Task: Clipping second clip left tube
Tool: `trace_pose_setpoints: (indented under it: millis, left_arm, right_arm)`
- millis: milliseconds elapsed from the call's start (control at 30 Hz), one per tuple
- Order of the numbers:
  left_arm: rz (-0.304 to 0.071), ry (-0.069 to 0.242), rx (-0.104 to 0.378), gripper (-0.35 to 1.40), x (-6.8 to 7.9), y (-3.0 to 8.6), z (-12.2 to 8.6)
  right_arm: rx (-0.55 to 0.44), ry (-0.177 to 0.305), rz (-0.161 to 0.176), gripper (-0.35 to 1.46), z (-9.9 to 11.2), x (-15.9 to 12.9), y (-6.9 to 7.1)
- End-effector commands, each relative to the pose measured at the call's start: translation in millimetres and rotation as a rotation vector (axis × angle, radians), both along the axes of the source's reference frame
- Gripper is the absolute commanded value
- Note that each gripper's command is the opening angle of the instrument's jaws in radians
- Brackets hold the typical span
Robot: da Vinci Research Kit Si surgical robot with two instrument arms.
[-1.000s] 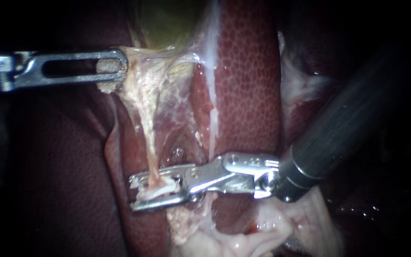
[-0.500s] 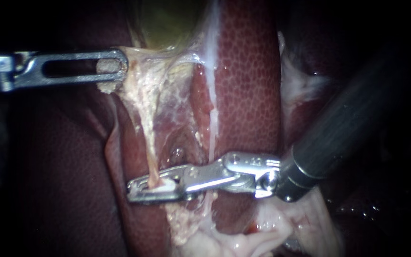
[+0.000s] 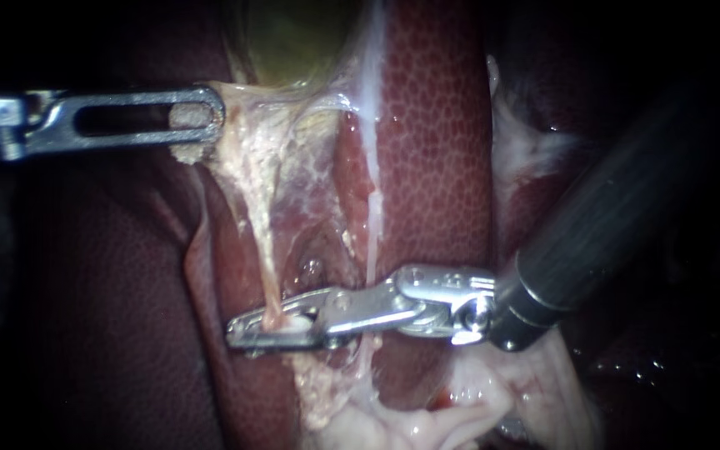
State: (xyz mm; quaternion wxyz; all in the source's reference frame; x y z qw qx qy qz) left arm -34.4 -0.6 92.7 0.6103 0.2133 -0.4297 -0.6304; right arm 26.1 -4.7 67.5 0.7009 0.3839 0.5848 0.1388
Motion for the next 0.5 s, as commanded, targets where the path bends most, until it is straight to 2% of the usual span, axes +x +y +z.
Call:
trace_pose_setpoints:
  millis: [33,500]
  left_arm:
    - [0.0,0.0,0.0,-0.35,0.0,0.0,0.0]
    - [0.0,0.0,0.0,-0.35,-0.1,0.0,0.0]
  right_arm:
    - [0.0,-0.002,0.002,-0.35,-0.1,0.1,-0.1]
    - [0.005,-0.006,-0.001,-0.35,-0.1,-0.1,-0.1]
